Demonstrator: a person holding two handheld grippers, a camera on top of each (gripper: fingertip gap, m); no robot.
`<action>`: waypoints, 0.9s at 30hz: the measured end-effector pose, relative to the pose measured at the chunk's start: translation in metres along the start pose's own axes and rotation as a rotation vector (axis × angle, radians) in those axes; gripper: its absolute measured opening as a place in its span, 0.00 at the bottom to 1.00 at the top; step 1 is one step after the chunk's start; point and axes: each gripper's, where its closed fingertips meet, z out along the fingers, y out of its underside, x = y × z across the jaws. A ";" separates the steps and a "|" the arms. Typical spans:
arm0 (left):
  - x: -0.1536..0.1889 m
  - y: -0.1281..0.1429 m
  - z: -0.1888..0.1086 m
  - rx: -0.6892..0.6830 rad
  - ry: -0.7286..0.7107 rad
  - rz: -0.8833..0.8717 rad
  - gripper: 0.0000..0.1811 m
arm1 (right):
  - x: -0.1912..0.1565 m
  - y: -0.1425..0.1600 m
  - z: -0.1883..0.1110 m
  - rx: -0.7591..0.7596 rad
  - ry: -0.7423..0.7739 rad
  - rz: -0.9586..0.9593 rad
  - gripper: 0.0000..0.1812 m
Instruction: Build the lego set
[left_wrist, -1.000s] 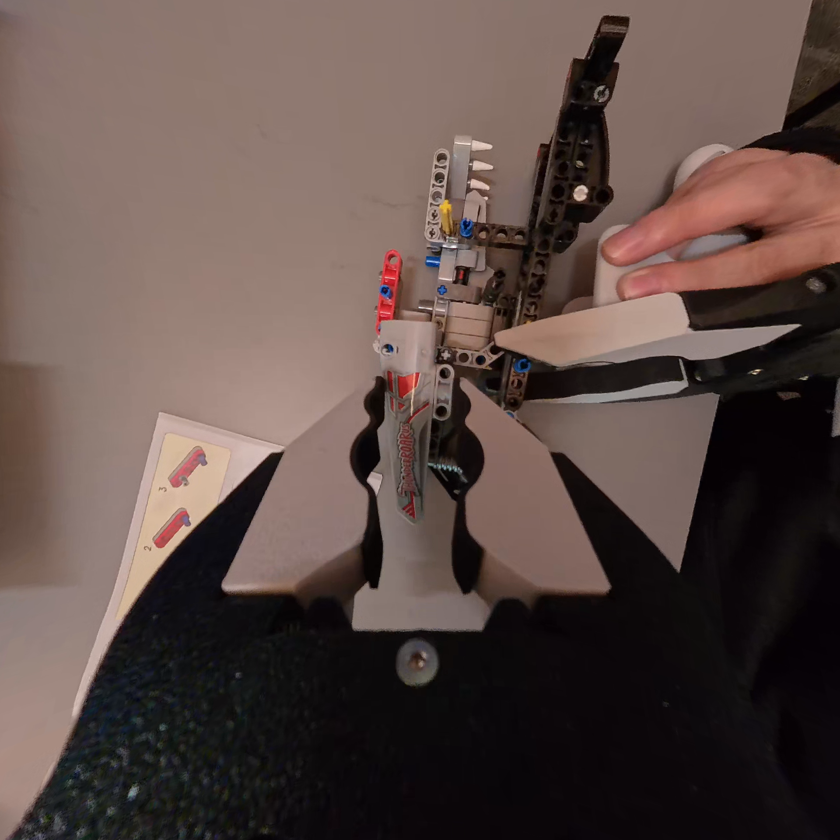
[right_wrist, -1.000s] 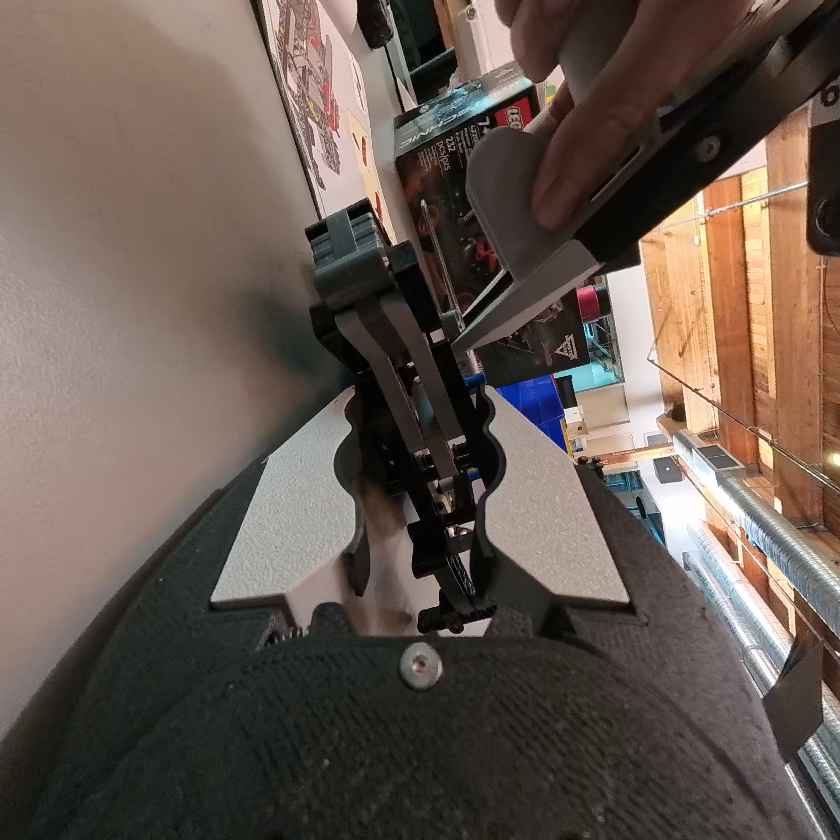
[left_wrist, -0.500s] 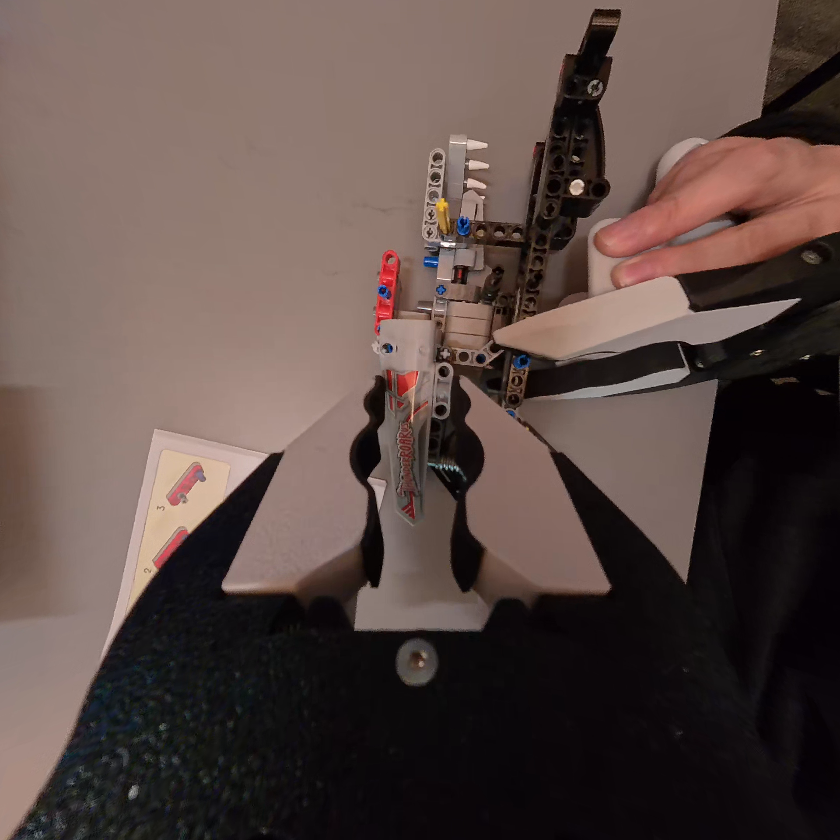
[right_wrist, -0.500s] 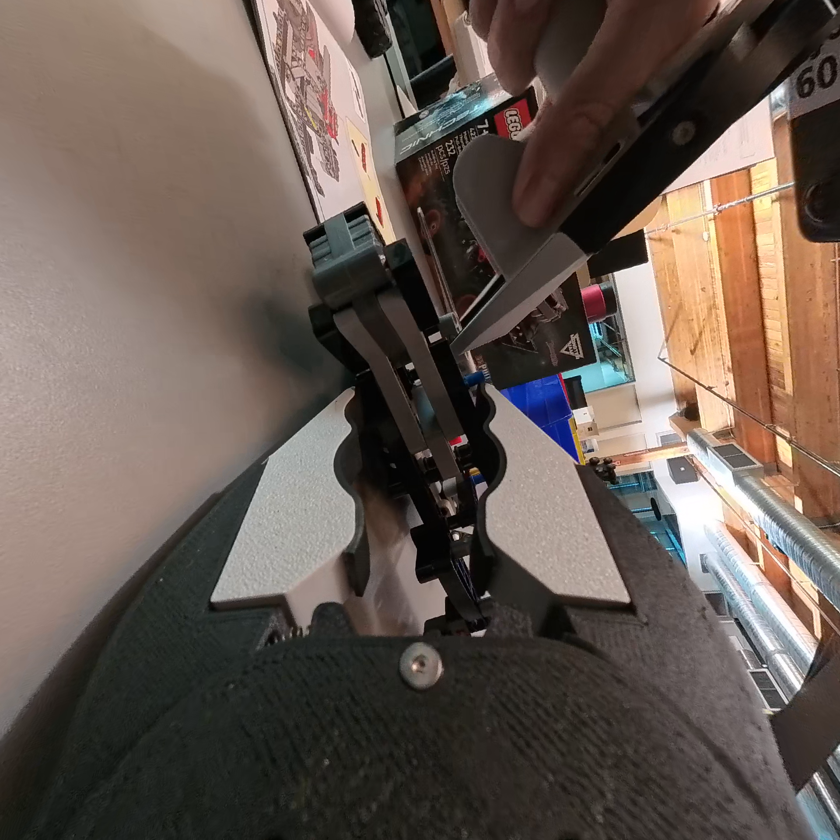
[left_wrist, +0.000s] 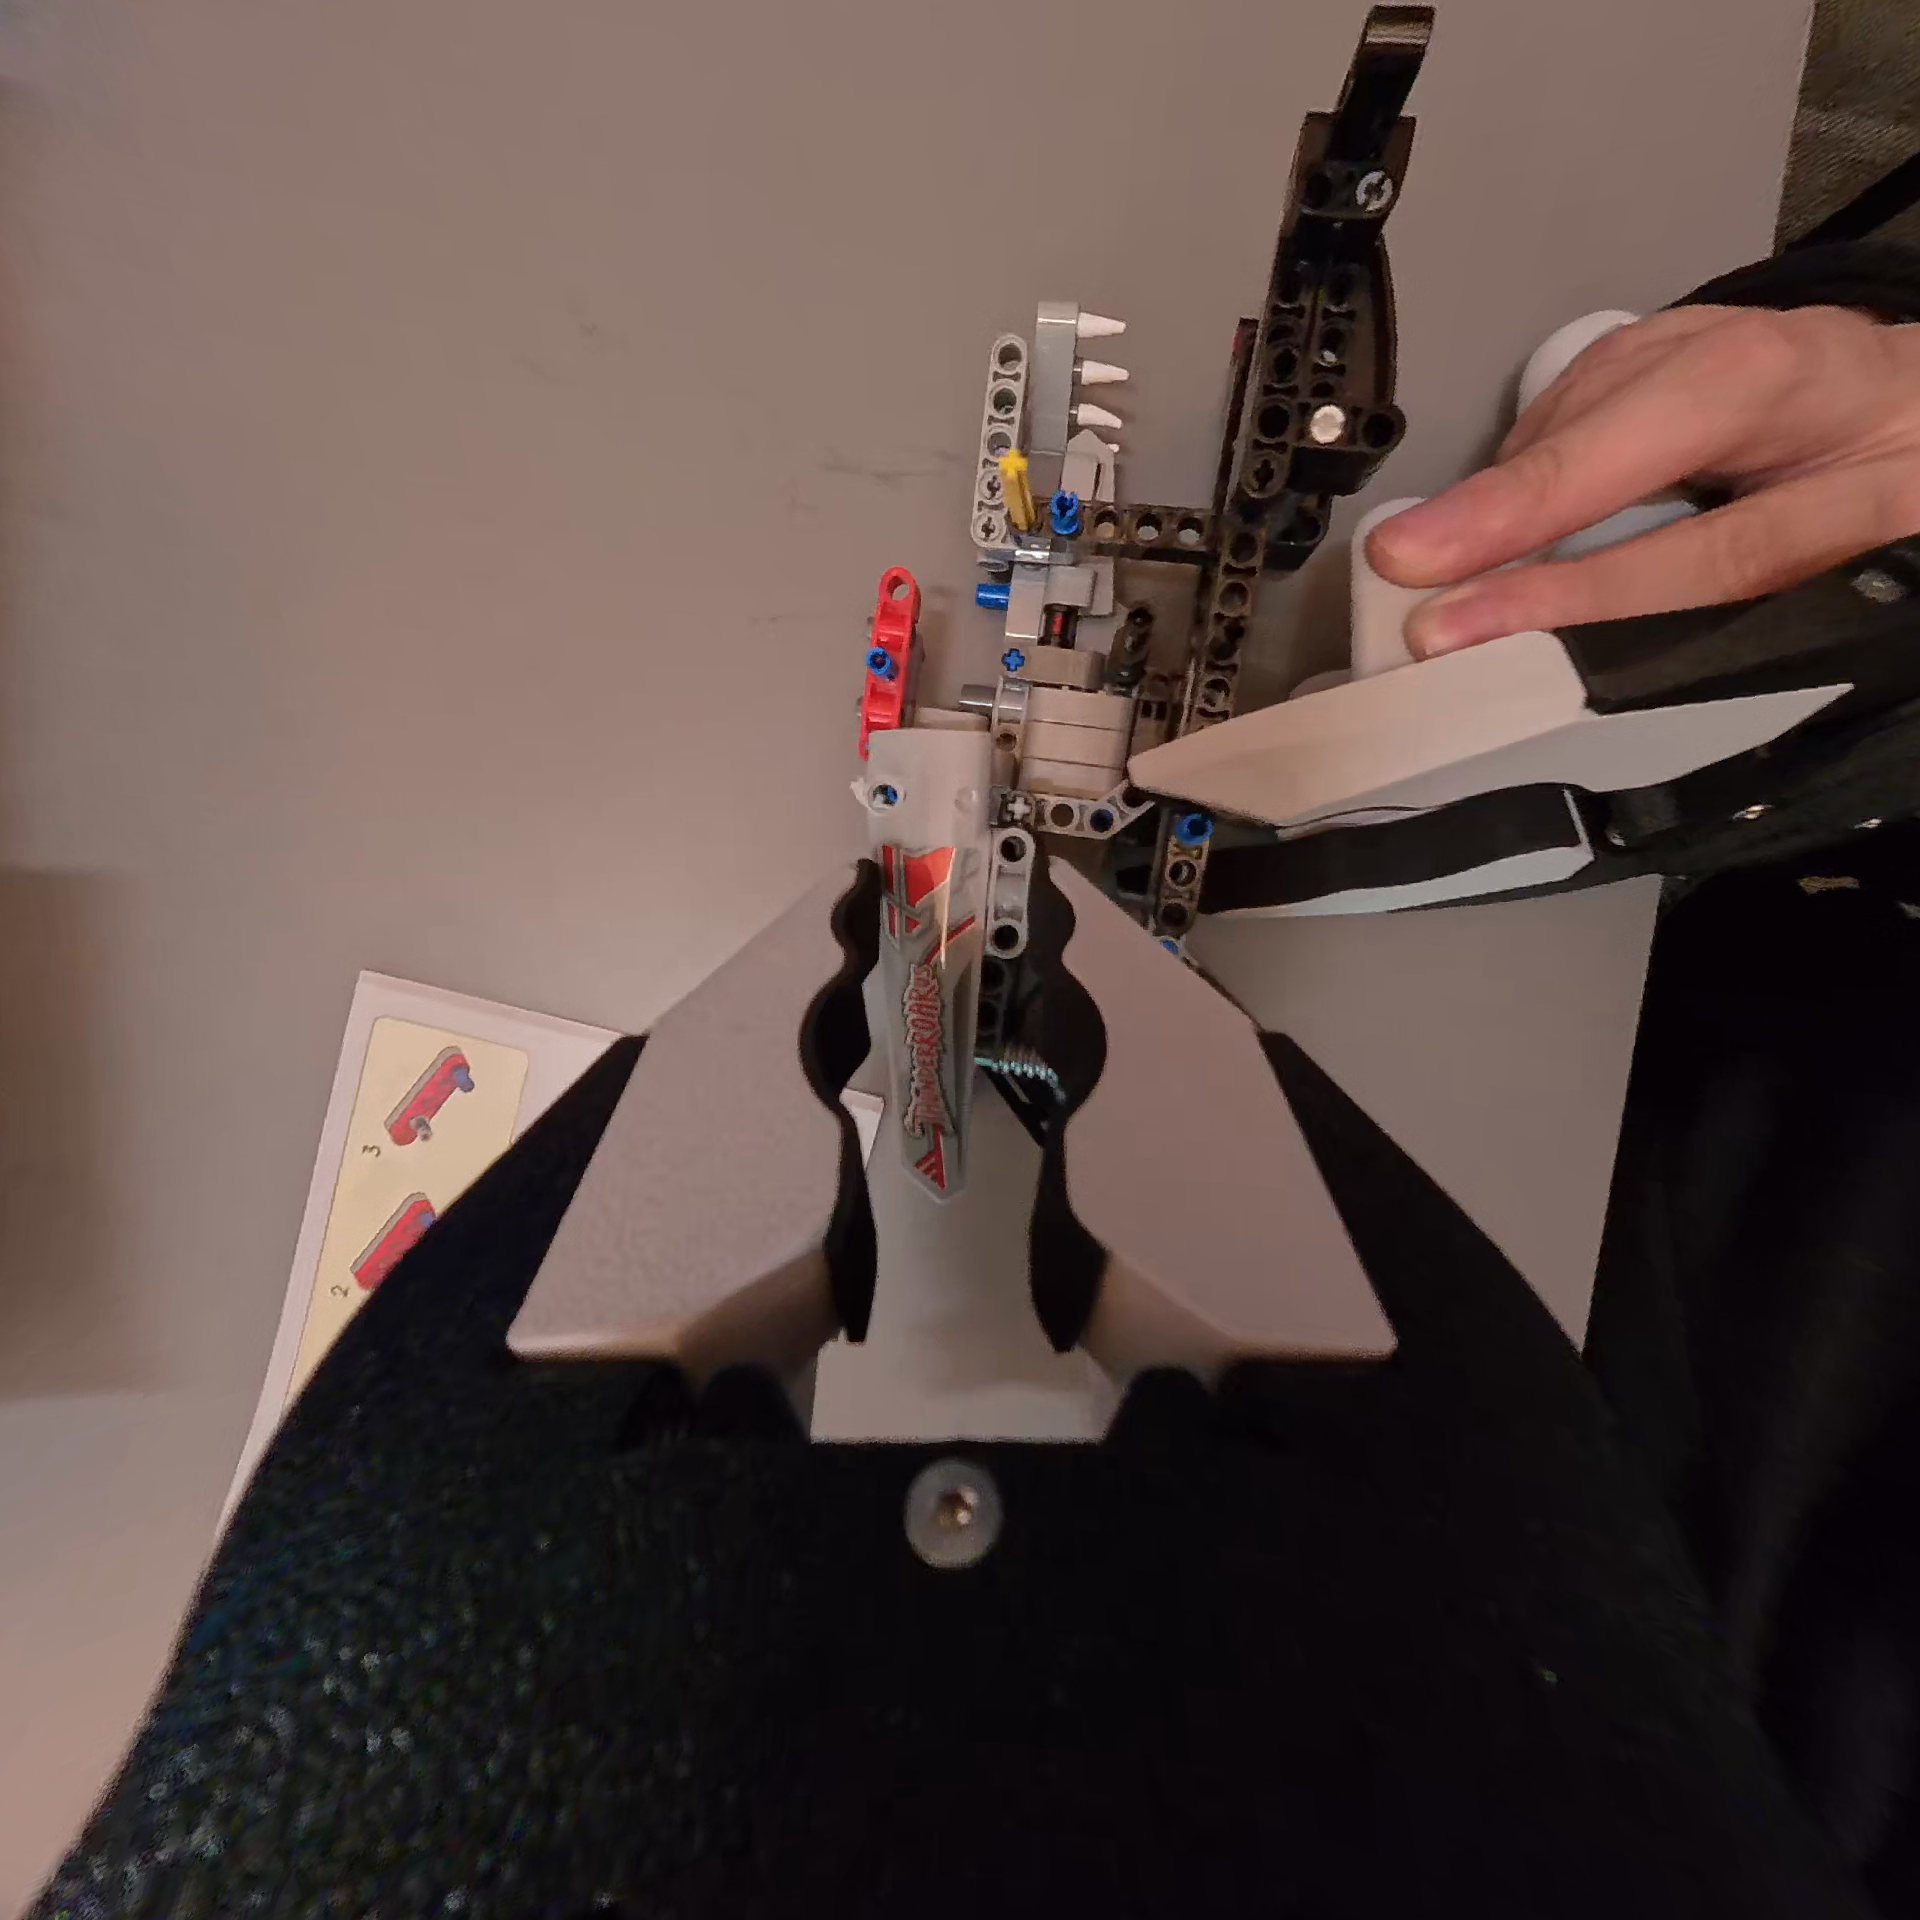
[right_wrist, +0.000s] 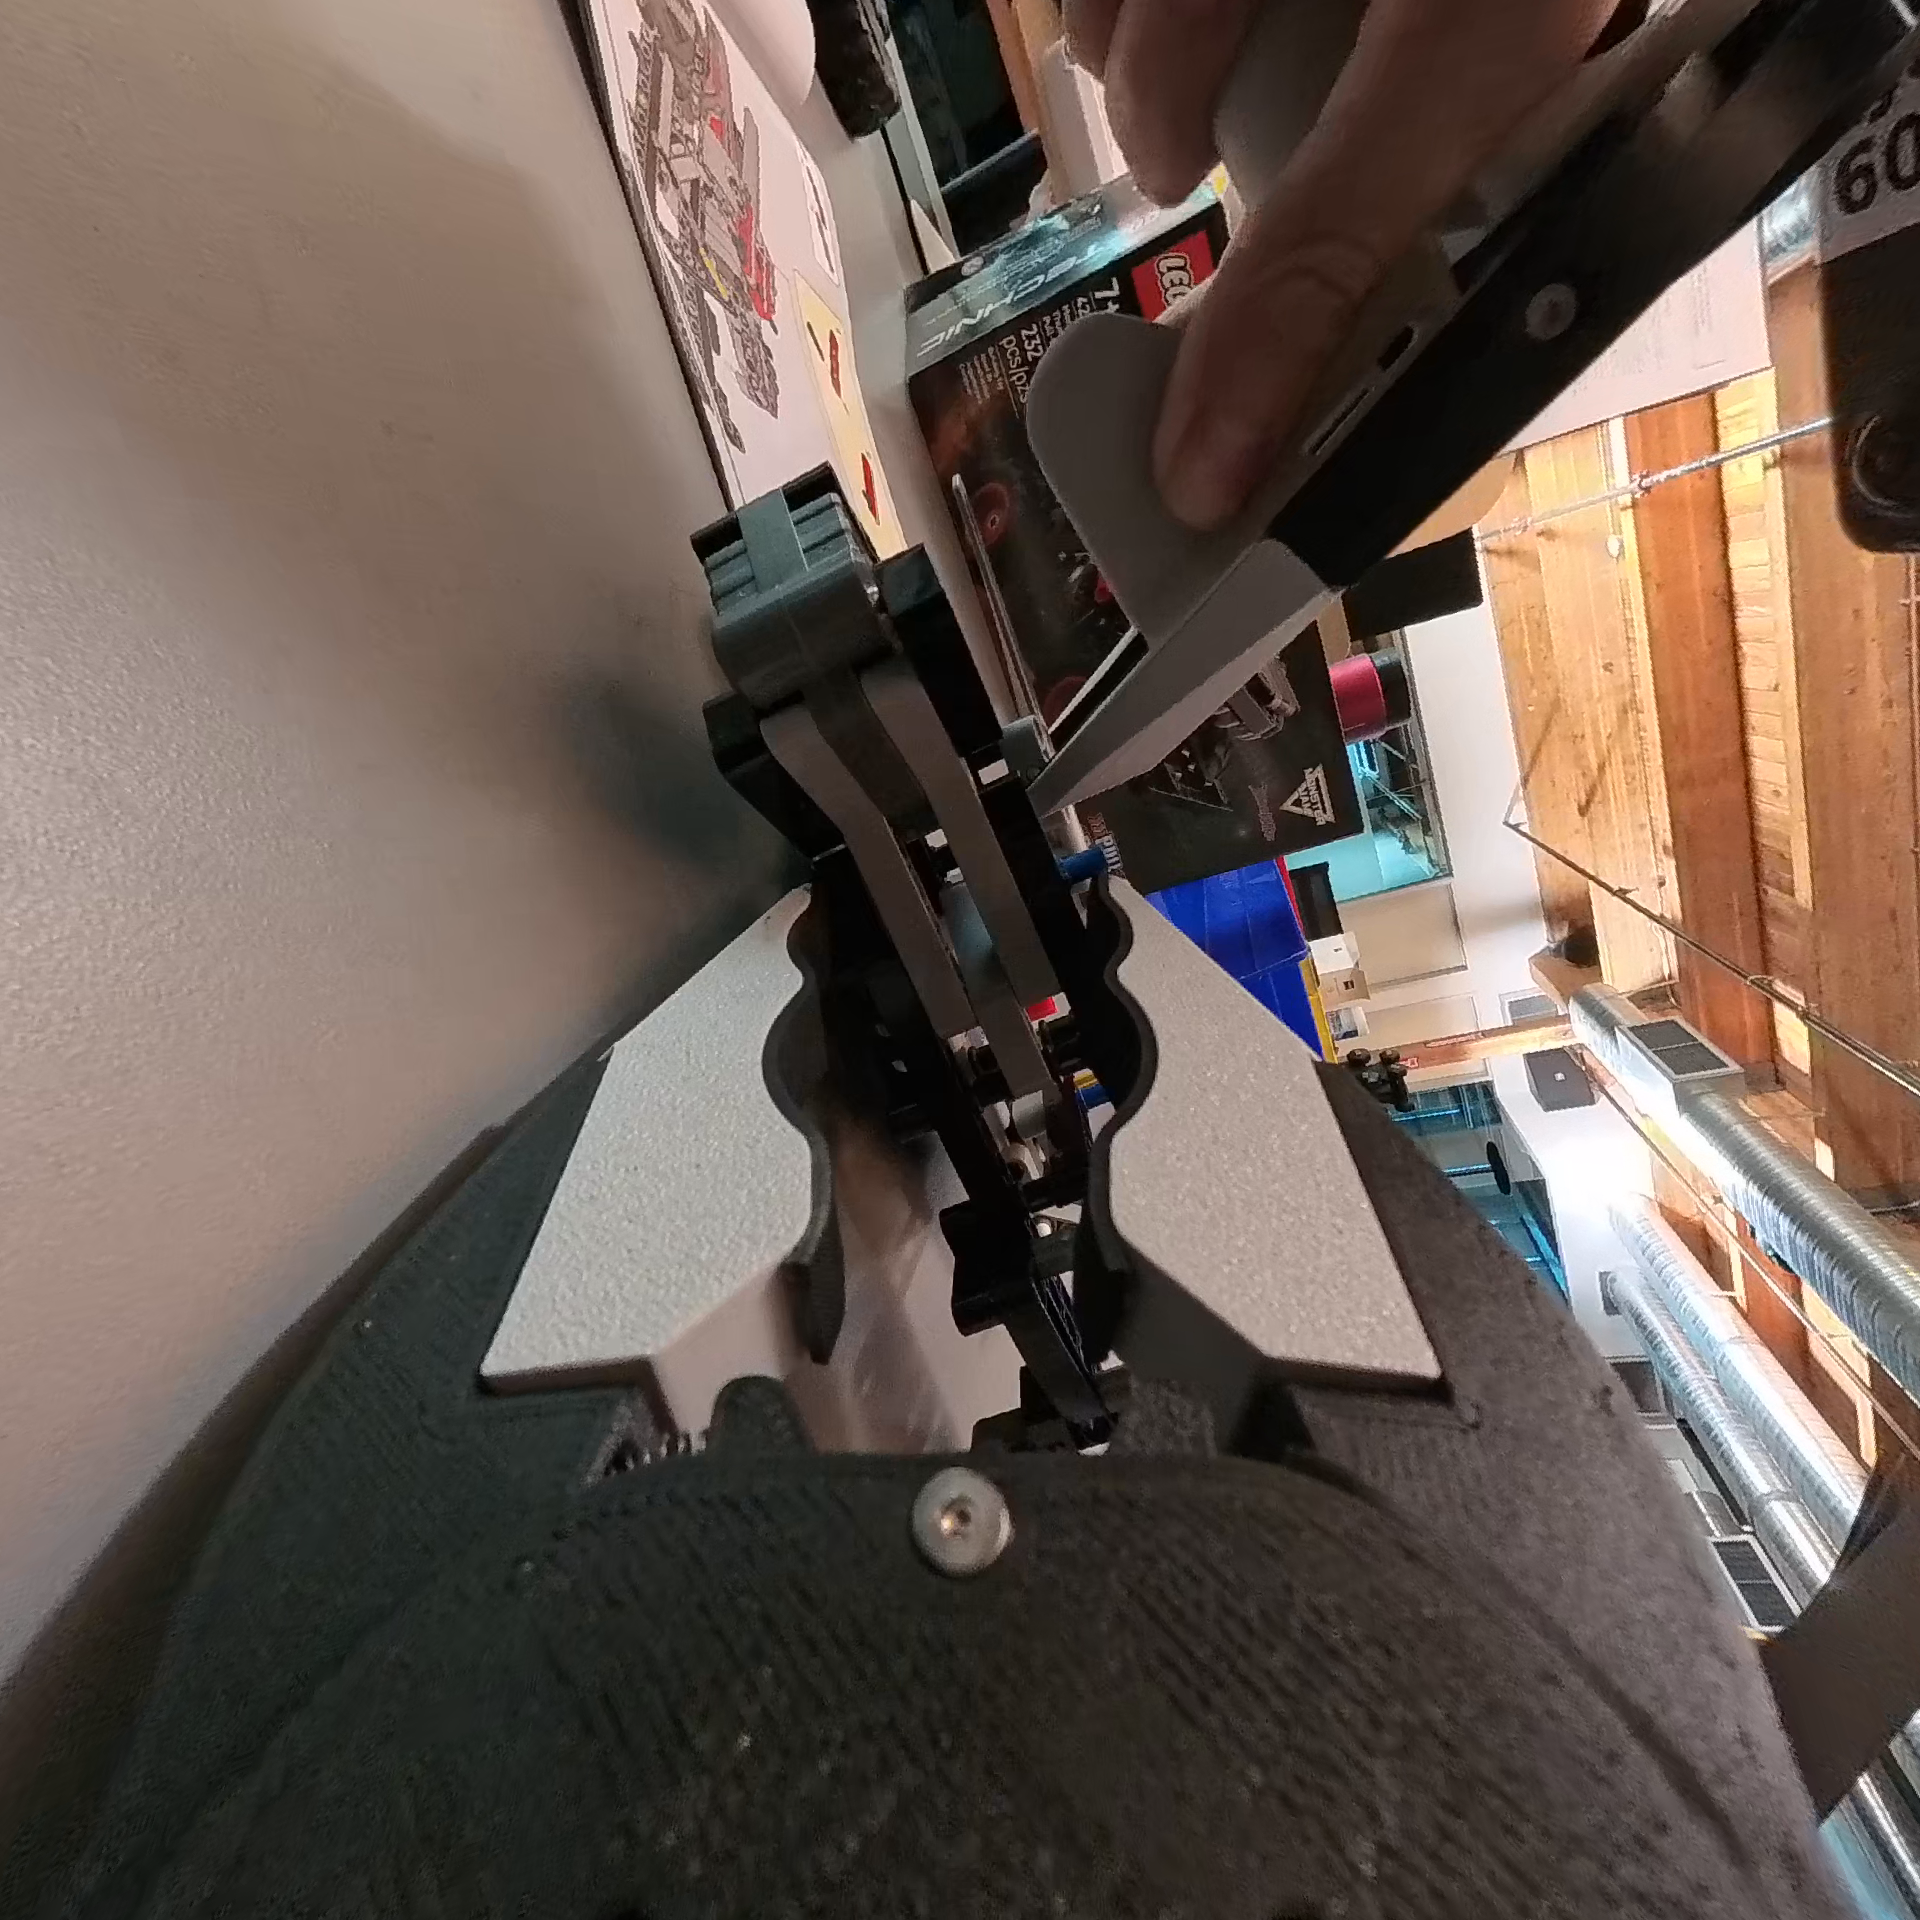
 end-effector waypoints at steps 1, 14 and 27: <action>0.000 0.000 0.000 0.000 0.005 -0.001 0.15 | 0.000 0.000 0.000 0.000 0.000 0.001 0.27; -0.008 -0.015 -0.019 0.158 -0.007 -0.031 0.15 | 0.000 0.001 0.000 0.000 0.003 0.005 0.27; -0.034 0.063 0.011 -0.032 -0.009 -0.083 0.23 | 0.000 0.001 0.000 0.001 0.002 0.008 0.27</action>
